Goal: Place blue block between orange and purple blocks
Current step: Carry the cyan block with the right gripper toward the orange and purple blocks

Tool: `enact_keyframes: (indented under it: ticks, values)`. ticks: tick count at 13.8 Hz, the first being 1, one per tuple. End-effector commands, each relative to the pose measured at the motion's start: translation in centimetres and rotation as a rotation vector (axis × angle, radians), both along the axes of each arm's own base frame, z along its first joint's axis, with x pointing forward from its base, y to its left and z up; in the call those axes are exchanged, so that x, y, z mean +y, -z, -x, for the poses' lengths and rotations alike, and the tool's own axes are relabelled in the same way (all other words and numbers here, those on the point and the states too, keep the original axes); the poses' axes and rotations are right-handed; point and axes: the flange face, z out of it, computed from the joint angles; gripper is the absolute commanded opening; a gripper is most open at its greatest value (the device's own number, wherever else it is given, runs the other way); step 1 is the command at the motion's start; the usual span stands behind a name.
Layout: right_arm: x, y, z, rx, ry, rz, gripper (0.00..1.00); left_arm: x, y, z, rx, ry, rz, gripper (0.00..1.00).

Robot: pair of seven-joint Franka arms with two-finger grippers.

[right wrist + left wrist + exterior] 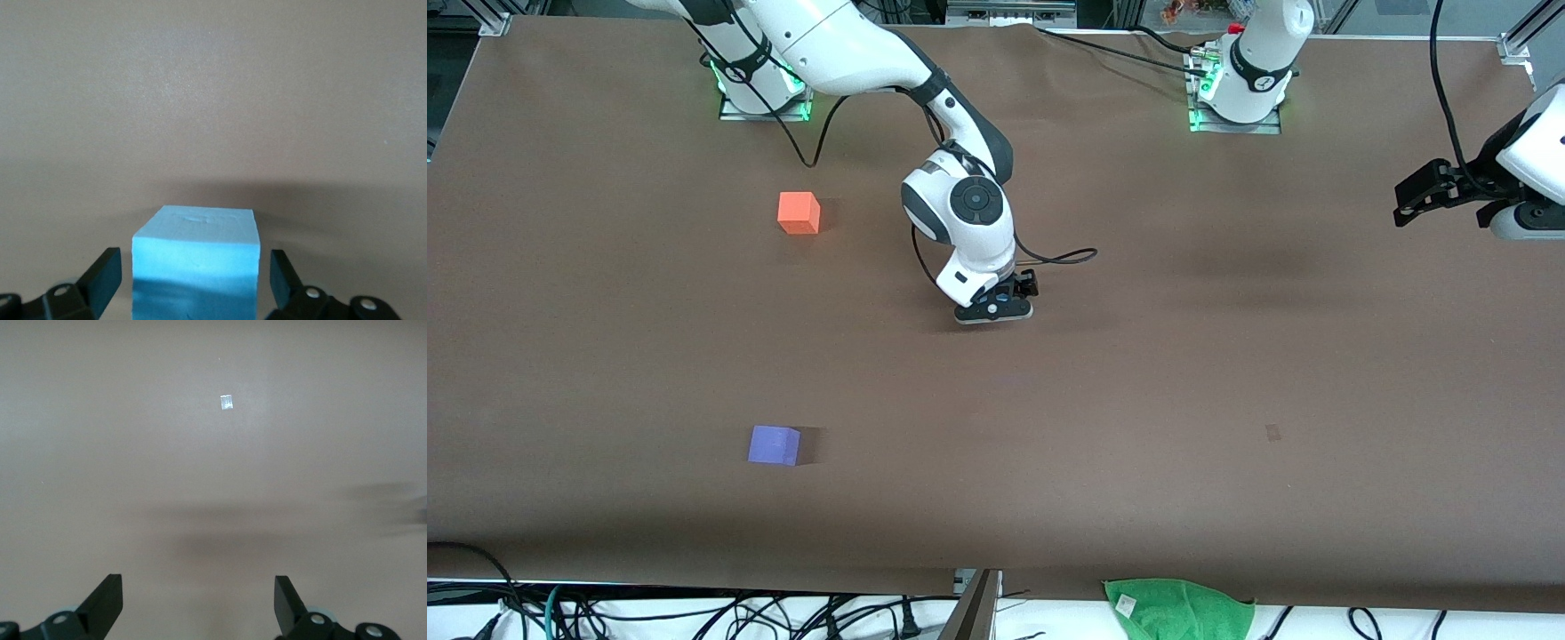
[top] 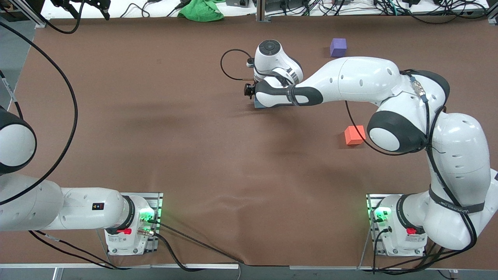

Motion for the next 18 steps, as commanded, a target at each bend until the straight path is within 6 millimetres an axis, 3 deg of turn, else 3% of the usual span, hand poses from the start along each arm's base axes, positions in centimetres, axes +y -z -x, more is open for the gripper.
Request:
enact_keyframes:
  ticks: [1,4,7,10,13,16,18]
  values:
    - [0.5,0.2,0.0,-0.021,0.008,0.003,0.74,-0.5,0.7,-0.8,-0.004,0.005,-0.017,1.00]
    - [0.6,-0.1,-0.1,-0.024,0.003,-0.001,0.42,-0.7,0.3,-0.9,-0.014,0.001,0.011,1.00]
    - [0.0,-2.1,-1.0,-0.036,0.015,-0.006,0.42,-0.7,0.2,-1.9,-0.020,0.003,0.007,1.00]
    - [-2.8,-7.6,-3.2,-0.036,0.061,0.039,0.42,-0.3,0.3,-1.9,-0.017,-0.005,0.008,1.00]
    - [-9.2,-12.5,-6.7,-0.004,0.100,0.097,0.42,-0.3,0.3,-1.9,-0.016,-0.005,0.008,1.00]
    - [-17.6,-15.5,-9.6,0.133,0.077,0.049,0.42,-0.4,0.3,-1.9,-0.015,-0.005,0.010,1.00]
    - [-23.5,-16.3,-10.2,0.176,0.054,0.043,0.42,-0.4,0.4,-1.8,-0.012,-0.005,0.010,1.00]
